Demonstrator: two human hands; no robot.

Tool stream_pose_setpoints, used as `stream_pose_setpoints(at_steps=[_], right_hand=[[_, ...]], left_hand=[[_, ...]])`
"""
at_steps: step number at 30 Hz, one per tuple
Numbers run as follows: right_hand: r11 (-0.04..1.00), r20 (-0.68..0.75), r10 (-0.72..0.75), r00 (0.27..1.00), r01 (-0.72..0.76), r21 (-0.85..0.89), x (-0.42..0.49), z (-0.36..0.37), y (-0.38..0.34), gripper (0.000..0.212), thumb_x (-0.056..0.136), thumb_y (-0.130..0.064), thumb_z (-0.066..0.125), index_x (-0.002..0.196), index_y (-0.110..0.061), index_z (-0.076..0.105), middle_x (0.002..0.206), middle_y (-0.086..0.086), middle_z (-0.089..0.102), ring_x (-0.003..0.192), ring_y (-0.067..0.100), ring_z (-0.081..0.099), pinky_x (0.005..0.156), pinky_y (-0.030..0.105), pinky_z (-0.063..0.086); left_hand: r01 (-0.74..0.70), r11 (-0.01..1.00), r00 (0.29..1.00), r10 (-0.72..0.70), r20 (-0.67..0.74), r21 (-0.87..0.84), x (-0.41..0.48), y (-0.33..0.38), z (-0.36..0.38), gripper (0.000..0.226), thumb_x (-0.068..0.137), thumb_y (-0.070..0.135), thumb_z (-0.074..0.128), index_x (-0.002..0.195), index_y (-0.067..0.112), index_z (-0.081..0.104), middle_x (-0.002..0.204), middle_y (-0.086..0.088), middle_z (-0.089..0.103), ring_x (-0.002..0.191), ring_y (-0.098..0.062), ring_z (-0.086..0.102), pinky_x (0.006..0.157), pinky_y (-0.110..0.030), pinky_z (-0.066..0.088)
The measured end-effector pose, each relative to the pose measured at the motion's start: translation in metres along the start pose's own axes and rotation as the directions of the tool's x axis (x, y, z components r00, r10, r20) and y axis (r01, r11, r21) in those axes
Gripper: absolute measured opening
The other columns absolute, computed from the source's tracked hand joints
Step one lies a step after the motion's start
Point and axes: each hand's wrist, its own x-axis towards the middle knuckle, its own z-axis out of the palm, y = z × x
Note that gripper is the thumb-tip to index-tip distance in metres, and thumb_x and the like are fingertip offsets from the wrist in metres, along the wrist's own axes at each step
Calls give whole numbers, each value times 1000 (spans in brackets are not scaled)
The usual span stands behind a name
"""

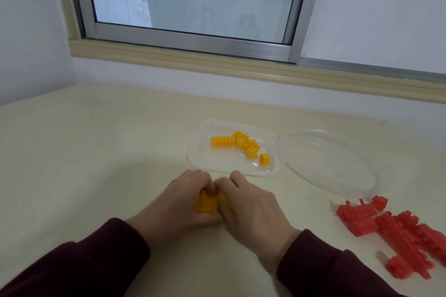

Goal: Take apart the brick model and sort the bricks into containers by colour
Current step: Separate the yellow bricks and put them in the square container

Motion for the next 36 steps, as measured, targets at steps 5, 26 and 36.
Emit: stream_pose_setpoints(at_steps=[5,26,36], right_hand=[[998,-65,9,998,-14,-67,40,-26,25,25,88,-33,44,112,-26,45,105,0,47,86,28,56,60,33,33],[966,141,238,961,-219,-139,104,13,88,31,89,-33,47,116,-20,44,118,9,51,101,33,55,77,37,40],[932,121,306,944,-271,-239,100,4,88,48,87,-54,41,111,-16,58,112,7,56,103,28,56,78,36,40]], left_hand=[[9,1000,994,-12,-108,-25,50,3,-20,35,58,32,81,76,25,52,72,18,47,69,5,46,61,-5,35],[187,980,969,-196,151,69,131,-73,17,45,58,29,81,88,28,46,96,3,59,86,-16,46,65,-23,33],[150,975,968,-179,178,163,132,-76,18,40,59,37,77,83,33,46,94,3,53,87,-15,45,70,-24,35]])
